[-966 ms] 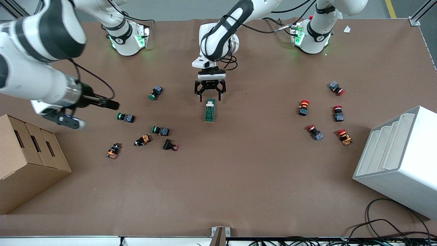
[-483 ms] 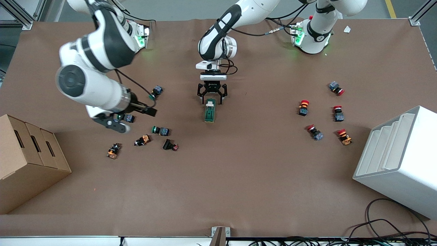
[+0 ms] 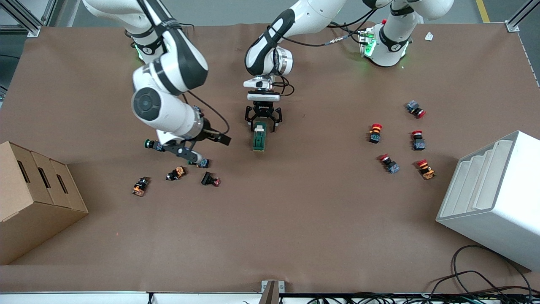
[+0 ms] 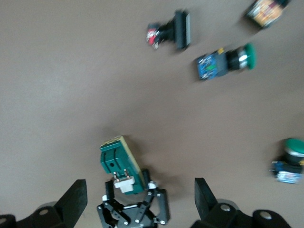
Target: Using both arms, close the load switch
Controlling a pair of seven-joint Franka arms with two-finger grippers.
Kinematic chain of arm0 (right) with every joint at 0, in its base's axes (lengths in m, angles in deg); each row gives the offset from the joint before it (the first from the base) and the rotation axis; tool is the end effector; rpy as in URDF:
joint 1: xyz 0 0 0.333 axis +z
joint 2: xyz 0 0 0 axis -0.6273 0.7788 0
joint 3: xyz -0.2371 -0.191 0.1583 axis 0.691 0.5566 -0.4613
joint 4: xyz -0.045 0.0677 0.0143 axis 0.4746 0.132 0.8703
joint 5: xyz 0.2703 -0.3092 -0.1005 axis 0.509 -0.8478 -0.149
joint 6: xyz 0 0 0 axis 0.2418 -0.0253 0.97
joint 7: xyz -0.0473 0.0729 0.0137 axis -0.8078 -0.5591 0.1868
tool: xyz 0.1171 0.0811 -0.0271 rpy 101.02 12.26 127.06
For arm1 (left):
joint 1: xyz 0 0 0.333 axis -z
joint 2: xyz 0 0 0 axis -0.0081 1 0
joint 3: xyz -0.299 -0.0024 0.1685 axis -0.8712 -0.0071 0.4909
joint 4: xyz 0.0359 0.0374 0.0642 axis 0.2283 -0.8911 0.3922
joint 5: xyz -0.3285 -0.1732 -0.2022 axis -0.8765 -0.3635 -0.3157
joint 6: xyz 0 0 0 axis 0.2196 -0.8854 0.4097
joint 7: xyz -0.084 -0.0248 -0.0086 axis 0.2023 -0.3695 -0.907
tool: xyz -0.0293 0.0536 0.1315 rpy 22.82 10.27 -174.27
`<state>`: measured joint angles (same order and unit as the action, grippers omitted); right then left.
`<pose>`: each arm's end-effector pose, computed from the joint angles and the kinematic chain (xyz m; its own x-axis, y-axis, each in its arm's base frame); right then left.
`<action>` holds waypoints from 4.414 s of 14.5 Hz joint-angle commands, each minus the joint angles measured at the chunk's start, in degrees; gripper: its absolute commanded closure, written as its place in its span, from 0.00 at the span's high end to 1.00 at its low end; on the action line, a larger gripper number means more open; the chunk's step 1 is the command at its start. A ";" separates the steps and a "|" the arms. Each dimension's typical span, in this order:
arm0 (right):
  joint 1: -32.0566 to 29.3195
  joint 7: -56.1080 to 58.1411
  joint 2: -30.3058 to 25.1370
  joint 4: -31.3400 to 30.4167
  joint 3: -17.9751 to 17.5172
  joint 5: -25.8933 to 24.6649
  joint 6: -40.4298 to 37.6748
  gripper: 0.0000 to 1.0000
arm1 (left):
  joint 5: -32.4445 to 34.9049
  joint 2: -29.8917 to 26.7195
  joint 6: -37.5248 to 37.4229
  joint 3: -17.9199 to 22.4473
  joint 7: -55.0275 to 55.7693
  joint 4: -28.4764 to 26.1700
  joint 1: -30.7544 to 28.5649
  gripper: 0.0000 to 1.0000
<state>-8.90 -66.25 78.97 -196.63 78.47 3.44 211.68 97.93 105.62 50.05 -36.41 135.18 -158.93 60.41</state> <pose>0.5445 0.3465 0.3169 0.8767 -0.4108 -0.2503 -0.4550 -0.8770 -0.1543 0.2882 -0.5904 0.0577 0.5461 -0.0012 0.8377 -0.0607 -0.9974 0.0381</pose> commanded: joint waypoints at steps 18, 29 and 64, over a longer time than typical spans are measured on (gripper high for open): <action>20.93 -9.49 13.70 -6.53 0.38 13.59 32.58 1.00 | 0.58 6.31 -1.43 0.16 -1.84 4.83 2.01 1.00; 19.79 -9.14 15.20 -2.22 0.55 15.71 31.88 1.00 | 0.58 6.31 -1.43 0.24 -1.66 4.83 2.01 1.00; 6.97 0.26 22.49 15.60 1.08 13.70 12.34 1.00 | 0.66 6.05 -1.43 0.24 -1.66 4.83 1.57 1.00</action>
<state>2.01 -67.89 100.26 -186.47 79.87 18.23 232.04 98.21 108.09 45.89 -36.21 133.73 -156.58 61.97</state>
